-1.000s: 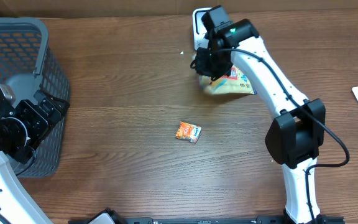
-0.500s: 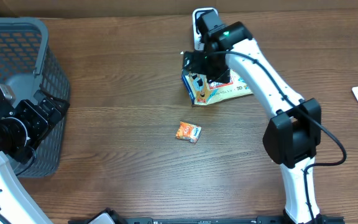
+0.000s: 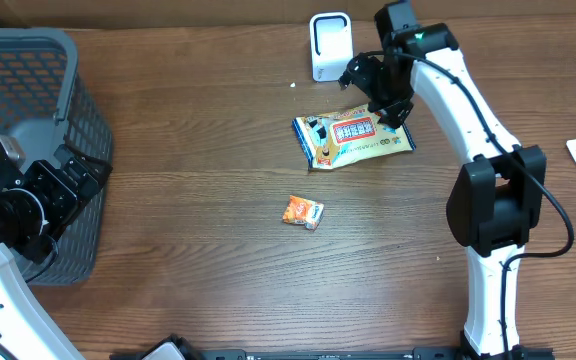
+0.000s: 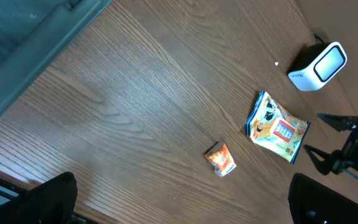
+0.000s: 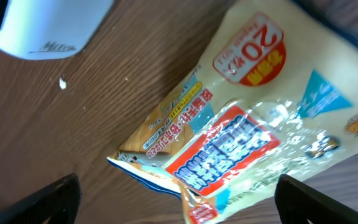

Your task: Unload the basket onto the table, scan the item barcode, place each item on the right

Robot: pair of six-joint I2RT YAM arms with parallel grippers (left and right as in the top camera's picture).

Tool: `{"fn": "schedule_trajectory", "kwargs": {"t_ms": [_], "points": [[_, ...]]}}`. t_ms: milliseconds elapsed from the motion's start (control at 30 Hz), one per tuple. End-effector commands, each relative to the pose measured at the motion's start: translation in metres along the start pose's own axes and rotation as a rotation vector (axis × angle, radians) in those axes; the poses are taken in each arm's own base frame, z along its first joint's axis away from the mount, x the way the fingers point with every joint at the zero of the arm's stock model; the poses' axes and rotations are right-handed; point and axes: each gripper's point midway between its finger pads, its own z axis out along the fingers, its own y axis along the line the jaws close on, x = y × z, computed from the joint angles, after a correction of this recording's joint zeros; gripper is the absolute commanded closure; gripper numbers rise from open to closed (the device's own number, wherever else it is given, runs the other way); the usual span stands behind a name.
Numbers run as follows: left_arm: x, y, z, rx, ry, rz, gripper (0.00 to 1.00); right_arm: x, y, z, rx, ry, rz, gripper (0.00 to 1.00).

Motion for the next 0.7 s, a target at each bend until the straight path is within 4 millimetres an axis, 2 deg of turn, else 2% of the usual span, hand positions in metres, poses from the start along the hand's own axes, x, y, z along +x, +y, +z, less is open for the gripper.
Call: {"fn": "schedule_trajectory", "kwargs": {"t_ms": [0, 167, 433, 667], "points": [[0.001, -0.002, 0.001, 0.004, 0.005, 0.028, 0.0, 0.006, -0.012, 0.02, 0.057, -0.016, 0.22, 0.0], [0.001, -0.002, 0.001, 0.004, 0.005, 0.028, 0.0, 0.007, -0.028, 0.037, 0.107, -0.049, 0.337, 0.0], [0.001, -0.002, 0.001, 0.004, 0.005, 0.028, 0.0, 0.008, -0.046, 0.069, 0.109, -0.053, 0.362, 0.0], [0.001, -0.002, 0.001, 0.005, 0.005, 0.028, 0.0, 0.014, -0.062, 0.085, 0.137, -0.043, 0.365, 0.01]]}}
